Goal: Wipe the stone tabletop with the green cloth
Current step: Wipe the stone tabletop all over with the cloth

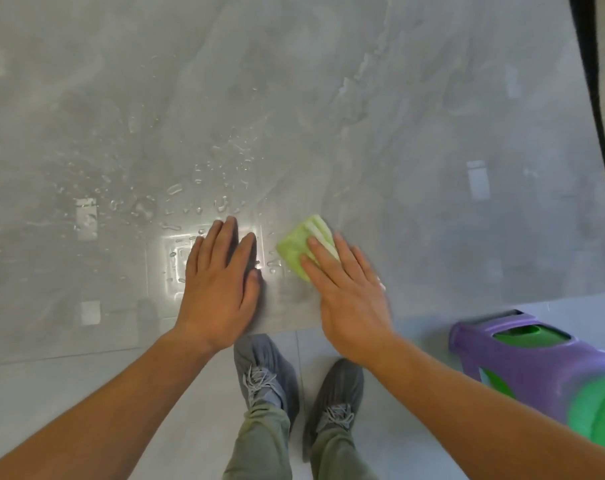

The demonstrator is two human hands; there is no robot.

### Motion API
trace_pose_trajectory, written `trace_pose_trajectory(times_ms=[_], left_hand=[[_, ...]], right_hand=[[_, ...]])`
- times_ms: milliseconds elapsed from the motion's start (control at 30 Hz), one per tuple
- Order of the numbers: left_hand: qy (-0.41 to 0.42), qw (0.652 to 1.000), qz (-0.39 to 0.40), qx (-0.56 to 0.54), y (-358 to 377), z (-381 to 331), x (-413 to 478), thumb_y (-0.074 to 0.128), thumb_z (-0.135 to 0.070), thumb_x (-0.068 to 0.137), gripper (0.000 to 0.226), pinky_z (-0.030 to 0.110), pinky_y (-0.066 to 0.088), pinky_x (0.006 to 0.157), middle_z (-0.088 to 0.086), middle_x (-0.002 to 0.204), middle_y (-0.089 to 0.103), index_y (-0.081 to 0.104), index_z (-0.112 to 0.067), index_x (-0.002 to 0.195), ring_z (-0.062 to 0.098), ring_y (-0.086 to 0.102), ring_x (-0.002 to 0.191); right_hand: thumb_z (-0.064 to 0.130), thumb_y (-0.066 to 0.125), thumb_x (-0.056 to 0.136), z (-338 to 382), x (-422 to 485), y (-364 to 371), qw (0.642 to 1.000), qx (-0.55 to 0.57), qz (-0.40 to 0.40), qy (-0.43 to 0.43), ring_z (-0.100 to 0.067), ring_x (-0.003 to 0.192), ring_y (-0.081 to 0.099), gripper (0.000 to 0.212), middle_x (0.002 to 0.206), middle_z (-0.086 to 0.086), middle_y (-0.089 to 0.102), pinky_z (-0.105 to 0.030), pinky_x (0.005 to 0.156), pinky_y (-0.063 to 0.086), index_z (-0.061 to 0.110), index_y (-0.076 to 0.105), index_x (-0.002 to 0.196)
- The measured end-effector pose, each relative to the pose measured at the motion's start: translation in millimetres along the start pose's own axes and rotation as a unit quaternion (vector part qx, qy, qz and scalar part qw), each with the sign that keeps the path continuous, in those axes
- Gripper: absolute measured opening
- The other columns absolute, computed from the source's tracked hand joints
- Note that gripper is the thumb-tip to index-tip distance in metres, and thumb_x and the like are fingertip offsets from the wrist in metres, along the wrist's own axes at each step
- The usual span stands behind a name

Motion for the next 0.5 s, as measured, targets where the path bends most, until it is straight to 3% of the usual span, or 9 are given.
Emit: trace_pose_trajectory(times_ms=[100, 200, 333, 433, 500], left_hand=[[0.004, 1.000, -0.001, -0.028, 3.8, 3.2, -6.2, 0.031, -0.032, 0.098, 0.059, 0.051, 0.012, 0.123, 0.013, 0.164, 0.022, 0.032, -0.009, 0.152, 0.029, 0.013, 0.153], [-0.025, 0.996, -0.021, -0.086, -1.6, 8.5, -4.3, 0.038, -0.027, 0.094, 0.060, 0.051, 0.029, 0.116, 0.014, 0.152, 0.039, 0.029, -0.008, 0.150, 0.033, 0.035, 0.140], [-0.023, 0.994, -0.033, -0.100, -5.0, 3.7, -2.9, 0.040, -0.023, 0.090, 0.055, 0.050, 0.038, 0.108, 0.013, 0.138, 0.048, 0.033, -0.008, 0.143, 0.032, 0.046, 0.123], [-0.027, 0.996, -0.024, -0.078, -1.8, 0.8, -2.0, 0.037, -0.023, 0.092, 0.055, 0.057, 0.034, 0.111, 0.019, 0.142, 0.046, 0.036, -0.005, 0.143, 0.039, 0.042, 0.131], [-0.034, 0.996, -0.040, -0.078, -1.6, -2.1, -0.8, 0.035, -0.024, 0.094, 0.058, 0.054, 0.024, 0.119, 0.019, 0.153, 0.037, 0.032, -0.005, 0.149, 0.036, 0.031, 0.142]], right_hand=[[0.015, 0.029, 0.086, -6.1, 49.6, -9.1, 1.000, 0.011, 0.007, -0.022, -0.030, 0.151, 0.016, 0.064, 0.161, 0.004, 0.028, -0.050, 0.123, 0.013, 0.022, 0.043, 0.147], [0.007, 0.043, 0.085, 4.0, 52.3, -5.7, 0.999, 0.034, 0.000, 0.001, -0.032, 0.152, 0.013, 0.065, 0.162, 0.002, 0.027, -0.050, 0.123, 0.010, 0.020, 0.041, 0.149], [0.008, 0.052, 0.087, 19.7, -6.2, 7.6, 0.987, -0.008, 0.072, -0.146, -0.033, 0.151, 0.014, 0.065, 0.162, 0.001, 0.026, -0.049, 0.123, 0.011, 0.021, 0.040, 0.150], [0.010, 0.047, 0.091, 5.2, 4.3, 2.9, 0.979, -0.031, 0.085, -0.183, -0.030, 0.152, 0.011, 0.063, 0.163, 0.004, 0.022, -0.047, 0.124, 0.006, 0.023, 0.037, 0.151], [0.007, 0.047, 0.090, 7.2, 22.7, 2.3, 0.989, -0.004, 0.054, -0.136, -0.029, 0.152, 0.011, 0.063, 0.163, 0.004, 0.023, -0.046, 0.124, 0.004, 0.023, 0.038, 0.151]])
Point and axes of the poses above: each hand's wrist, its own x-axis towards the middle knuckle, its own y-axis out of the palm, z = x × y, the point moved 5 cm from there along x, towards the middle knuckle
